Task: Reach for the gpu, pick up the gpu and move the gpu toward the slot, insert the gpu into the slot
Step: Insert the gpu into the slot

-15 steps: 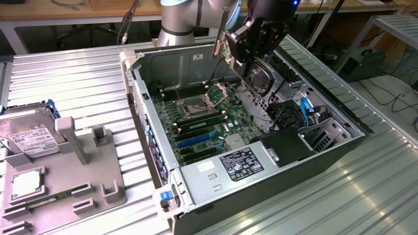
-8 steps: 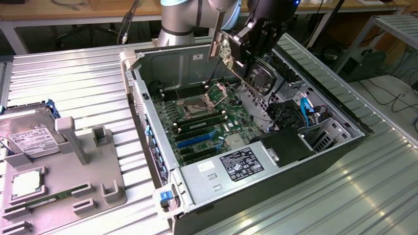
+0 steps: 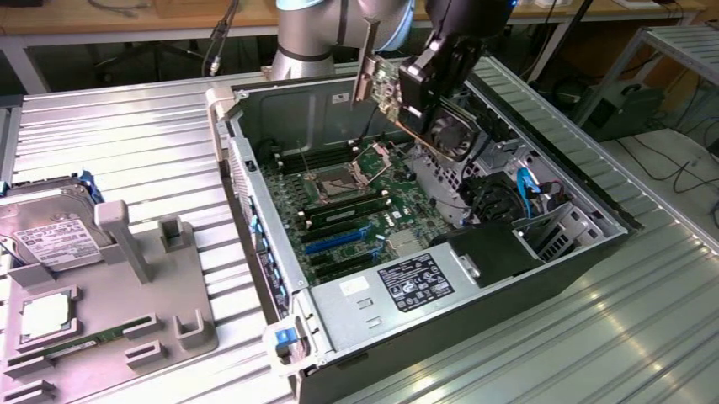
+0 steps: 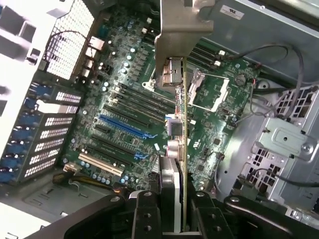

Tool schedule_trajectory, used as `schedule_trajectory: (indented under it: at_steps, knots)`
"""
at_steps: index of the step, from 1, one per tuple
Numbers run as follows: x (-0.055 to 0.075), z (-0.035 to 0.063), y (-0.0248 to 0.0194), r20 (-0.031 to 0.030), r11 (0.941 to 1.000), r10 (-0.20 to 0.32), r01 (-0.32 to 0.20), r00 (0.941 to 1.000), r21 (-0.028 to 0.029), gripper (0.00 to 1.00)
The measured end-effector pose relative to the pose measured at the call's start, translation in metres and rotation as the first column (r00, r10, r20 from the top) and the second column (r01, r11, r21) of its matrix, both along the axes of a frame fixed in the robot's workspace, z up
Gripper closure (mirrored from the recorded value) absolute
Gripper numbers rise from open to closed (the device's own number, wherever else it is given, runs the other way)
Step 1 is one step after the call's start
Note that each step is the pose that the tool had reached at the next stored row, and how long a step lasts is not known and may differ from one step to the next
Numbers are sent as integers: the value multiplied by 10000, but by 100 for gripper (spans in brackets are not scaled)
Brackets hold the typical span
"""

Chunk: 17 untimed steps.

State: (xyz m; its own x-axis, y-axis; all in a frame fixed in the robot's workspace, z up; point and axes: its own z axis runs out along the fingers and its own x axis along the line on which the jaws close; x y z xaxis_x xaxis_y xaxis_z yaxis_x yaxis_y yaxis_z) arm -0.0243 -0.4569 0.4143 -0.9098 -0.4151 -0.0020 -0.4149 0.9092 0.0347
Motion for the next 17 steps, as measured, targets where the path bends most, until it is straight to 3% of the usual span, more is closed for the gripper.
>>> schedule_trajectory:
  at_steps: [3,9,14,17]
  knots:
    - [0,0,0,0,9988,480,-480,9988,1,72]
    - [0,0,0,0,9888,1492,-1492,9888,0,72]
    - [0,0,0,0,9735,2289,-2289,9735,0,72]
    - [0,0,0,0,9613,2756,-2756,9613,1,72]
